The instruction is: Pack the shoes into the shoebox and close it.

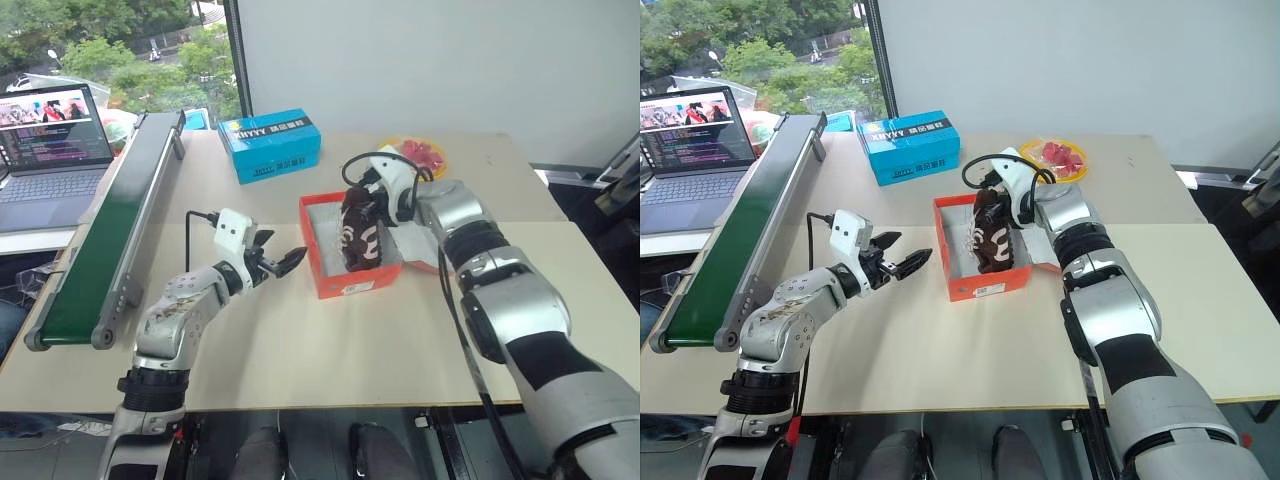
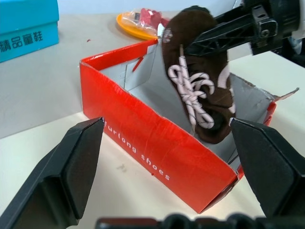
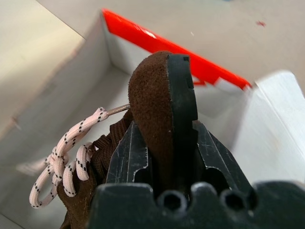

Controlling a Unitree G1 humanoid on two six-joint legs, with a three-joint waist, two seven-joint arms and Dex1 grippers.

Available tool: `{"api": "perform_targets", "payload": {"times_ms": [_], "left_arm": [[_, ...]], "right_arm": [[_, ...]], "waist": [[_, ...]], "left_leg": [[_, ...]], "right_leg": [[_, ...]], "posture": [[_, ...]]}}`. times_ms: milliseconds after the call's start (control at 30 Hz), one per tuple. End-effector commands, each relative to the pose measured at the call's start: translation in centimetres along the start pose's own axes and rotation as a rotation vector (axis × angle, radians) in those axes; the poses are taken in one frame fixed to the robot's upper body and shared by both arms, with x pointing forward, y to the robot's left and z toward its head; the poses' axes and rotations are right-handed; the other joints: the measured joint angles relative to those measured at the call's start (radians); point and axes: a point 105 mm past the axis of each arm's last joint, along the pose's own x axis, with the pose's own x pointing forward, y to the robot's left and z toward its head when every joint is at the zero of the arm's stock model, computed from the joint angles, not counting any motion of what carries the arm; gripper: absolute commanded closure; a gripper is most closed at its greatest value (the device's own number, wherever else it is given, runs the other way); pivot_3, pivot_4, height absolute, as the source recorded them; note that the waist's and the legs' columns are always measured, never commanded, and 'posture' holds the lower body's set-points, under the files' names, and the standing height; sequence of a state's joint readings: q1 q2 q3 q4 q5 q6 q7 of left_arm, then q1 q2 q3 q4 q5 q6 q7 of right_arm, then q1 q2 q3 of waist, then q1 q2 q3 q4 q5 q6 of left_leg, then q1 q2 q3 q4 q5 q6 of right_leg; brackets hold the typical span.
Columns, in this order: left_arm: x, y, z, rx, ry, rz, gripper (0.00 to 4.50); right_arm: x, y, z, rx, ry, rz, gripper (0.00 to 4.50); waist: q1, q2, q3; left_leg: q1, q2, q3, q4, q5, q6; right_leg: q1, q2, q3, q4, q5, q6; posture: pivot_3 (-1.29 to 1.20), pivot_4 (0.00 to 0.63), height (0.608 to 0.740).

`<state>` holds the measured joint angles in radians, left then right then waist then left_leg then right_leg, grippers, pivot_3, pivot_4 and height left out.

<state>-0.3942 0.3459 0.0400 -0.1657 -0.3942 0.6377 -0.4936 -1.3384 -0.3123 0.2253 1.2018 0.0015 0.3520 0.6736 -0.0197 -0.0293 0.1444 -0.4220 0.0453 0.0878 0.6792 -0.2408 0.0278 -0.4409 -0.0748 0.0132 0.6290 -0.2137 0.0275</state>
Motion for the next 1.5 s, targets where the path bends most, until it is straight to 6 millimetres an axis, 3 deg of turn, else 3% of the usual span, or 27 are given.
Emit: {"api": "perform_targets", "payload": {"times_ms": [33,133,300,433,500,533,600,800,1000,1200,1367,1500], "left_arm": [[-0.3,-0.6,0.8,0.014,-0.042,0.003,0.00],[-0.2,-0.9,0.6,0.009,-0.045,0.005,0.00],[-0.1,-1.2,0.0,-0.003,-0.044,0.017,0.00],[-0.4,-1.2,0.2,0.002,-0.046,0.027,0.00],[-0.7,-1.1,0.2,0.004,-0.044,0.035,0.00],[-0.7,-1.1,0.2,0.005,-0.042,0.037,0.00],[-1.0,-1.0,0.1,0.005,-0.040,0.046,0.00],[-1.6,-1.0,0.0,0.006,-0.031,0.062,0.00],[-1.9,-0.2,0.4,0.025,-0.036,0.094,0.00],[-3.5,3.1,0.9,0.065,-0.060,0.262,0.00],[-6.1,5.7,0.6,0.062,-0.065,0.388,0.00],[-8.8,7.9,0.3,0.055,-0.059,0.512,0.00]], "right_arm": [[-1.0,-1.2,2.1,-0.065,-0.027,-0.031,4.02],[-0.9,-1.4,1.0,-0.102,0.029,-0.037,4.02],[-0.4,-2.1,-3.5,-0.106,0.139,-0.110,4.02],[0.3,-1.6,-5.6,-0.089,0.170,-0.131,4.02],[0.6,-1.5,-5.7,-0.086,0.159,-0.156,3.02],[0.6,-1.5,-5.6,-0.087,0.155,-0.166,2.86],[0.8,-1.6,-5.0,-0.070,0.118,-0.193,1.99],[1.2,-1.1,-2.3,-0.081,0.027,-0.212,0.05],[1.3,0.0,1.4,-0.100,-0.072,-0.161,0.05],[0.2,3.1,4.8,-0.064,-0.225,0.135,0.05],[-1.7,5.6,2.8,-0.128,-0.268,0.290,0.05],[-4.0,7.7,1.7,-0.074,-0.350,0.377,0.05]], "waist": [[-0.002,0.000,0.000],[-0.002,0.000,0.000],[0.002,0.000,0.000],[0.004,0.000,0.000],[0.003,0.000,0.000],[0.003,0.000,0.000],[0.003,0.000,0.000],[0.002,0.000,0.000],[-0.004,0.000,0.000],[-0.006,0.000,0.000],[0.002,0.000,0.000],[0.007,0.000,0.000]], "left_leg": [[0.000,0.000,0.000,0.000,0.000,0.000],[0.000,0.000,0.000,0.000,0.000,0.000],[0.000,0.000,0.000,0.000,0.000,0.000],[0.002,0.000,0.000,0.000,0.000,0.000],[0.005,0.000,0.000,0.000,0.000,0.000],[0.008,0.000,0.000,0.000,0.000,0.000],[0.010,0.000,0.000,0.000,0.000,0.000],[0.006,0.000,-0.002,-0.001,0.000,0.000],[0.006,0.000,-0.002,-0.001,0.000,-0.001],[0.006,0.000,-0.003,-0.002,0.000,-0.001],[0.006,0.002,-0.005,-0.002,0.000,-0.001],[0.005,0.002,-0.005,-0.002,0.000,0.000]], "right_leg": [[0.000,0.000,0.000,0.000,0.000,0.000],[0.000,0.000,0.000,0.000,0.000,0.000],[0.000,0.000,0.000,0.000,0.000,0.000],[0.003,-0.001,0.000,0.000,0.000,0.000],[0.006,-0.001,0.000,-0.001,0.000,0.000],[0.008,-0.001,0.000,-0.001,0.000,0.000],[0.009,-0.001,0.000,-0.001,0.000,0.000],[0.005,-0.001,0.001,0.000,0.000,0.000],[0.004,0.000,0.001,0.000,0.000,0.000],[0.004,0.000,0.001,0.000,0.000,0.000],[0.004,0.000,0.000,0.001,0.000,0.000],[0.004,-0.002,0.000,0.001,0.000,0.000]], "posture": [[0.00,0.150,0.740],[0.00,0.150,0.740],[0.00,0.150,0.740],[0.00,0.150,0.740],[0.00,0.150,0.740],[0.00,0.150,0.740],[0.00,0.150,0.740],[0.00,0.150,0.740],[0.00,0.150,0.740],[0.00,0.150,0.740],[0.00,0.150,0.740],[0.00,0.150,0.740]]}}
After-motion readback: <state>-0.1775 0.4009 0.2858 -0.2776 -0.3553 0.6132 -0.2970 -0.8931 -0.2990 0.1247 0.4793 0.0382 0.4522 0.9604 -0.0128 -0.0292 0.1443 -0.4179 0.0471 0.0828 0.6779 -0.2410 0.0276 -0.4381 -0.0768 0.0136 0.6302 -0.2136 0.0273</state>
